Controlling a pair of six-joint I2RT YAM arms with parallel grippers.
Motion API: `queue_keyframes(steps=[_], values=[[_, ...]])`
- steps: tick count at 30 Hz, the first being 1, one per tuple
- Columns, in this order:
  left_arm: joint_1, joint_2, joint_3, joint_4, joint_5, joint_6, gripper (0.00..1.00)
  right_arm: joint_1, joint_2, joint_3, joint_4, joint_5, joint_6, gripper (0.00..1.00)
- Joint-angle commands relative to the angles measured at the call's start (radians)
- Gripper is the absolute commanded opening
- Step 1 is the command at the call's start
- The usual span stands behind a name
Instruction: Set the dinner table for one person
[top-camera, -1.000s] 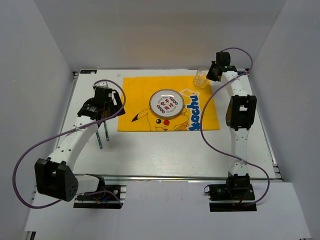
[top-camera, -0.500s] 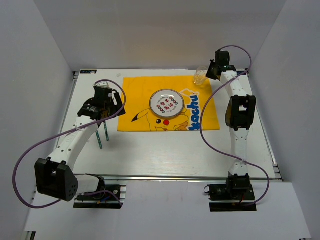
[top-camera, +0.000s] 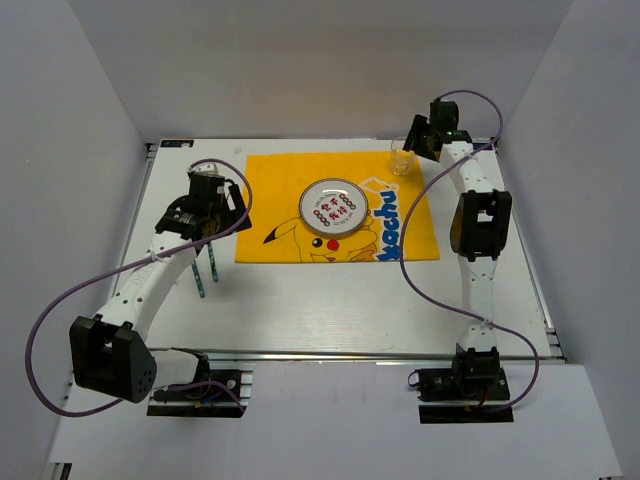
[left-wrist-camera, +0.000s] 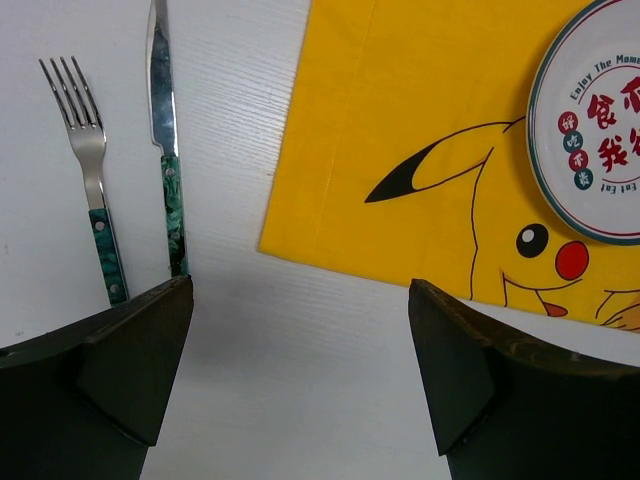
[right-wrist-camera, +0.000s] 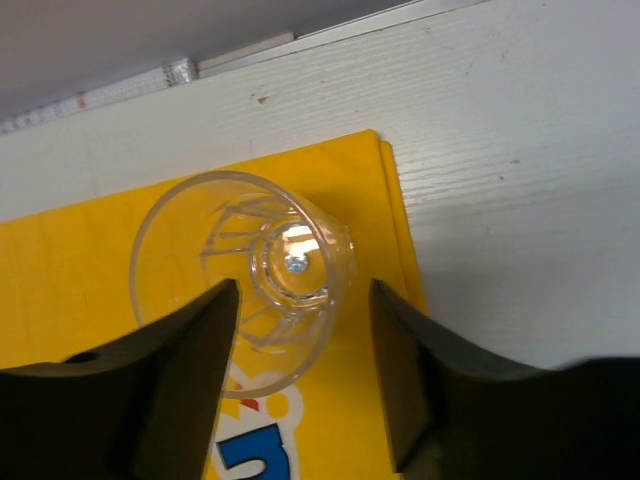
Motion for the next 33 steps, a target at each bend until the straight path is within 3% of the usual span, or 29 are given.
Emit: queue_keyframes(steps=[1, 2, 7, 10, 13, 14, 15, 18, 20, 24, 33], values=[[0.004, -0.001, -0.003, 0.011, 0.005, 0.008, 0.98, 0.0, -0.04, 0.067, 0.057, -0.028, 0.006, 0.72], [0.004, 0.002, -0.001, 0.009, 0.001, 0.005, 0.98, 0.001, -0.069, 0.069, 0.06, -0.03, 0.011, 0.89], [0.013, 0.036, 0.008, -0.004, -0.019, -0.025, 0.98, 0.004, -0.228, 0.068, 0.065, 0.008, -0.021, 0.89], [0.026, 0.077, 0.034, -0.04, -0.045, -0.064, 0.98, 0.006, -0.429, 0.019, 0.018, 0.048, -0.034, 0.89], [0.049, 0.111, 0.068, -0.061, -0.054, -0.107, 0.98, 0.015, -0.598, -0.194, 0.016, 0.082, -0.034, 0.89], [0.059, 0.128, 0.077, -0.084, -0.062, -0.118, 0.98, 0.015, -0.727, -0.269, 0.037, 0.078, -0.029, 0.89], [0.059, 0.137, 0.092, -0.095, -0.068, -0.128, 0.98, 0.014, -0.794, -0.429, 0.057, 0.065, -0.025, 0.89], [0.082, 0.161, 0.14, -0.132, -0.077, -0.131, 0.98, 0.012, -1.02, -0.674, 0.109, -0.007, -0.009, 0.89], [0.104, 0.183, 0.163, -0.158, -0.11, -0.131, 0.98, 0.014, -1.144, -0.751, 0.103, -0.03, -0.008, 0.89], [0.139, 0.247, 0.172, -0.176, -0.093, -0.133, 0.98, 0.017, -1.308, -0.92, 0.074, -0.223, 0.017, 0.89], [0.246, 0.443, 0.174, -0.124, 0.077, -0.063, 0.97, 0.021, -1.485, -1.086, 0.109, -0.383, 0.037, 0.85]])
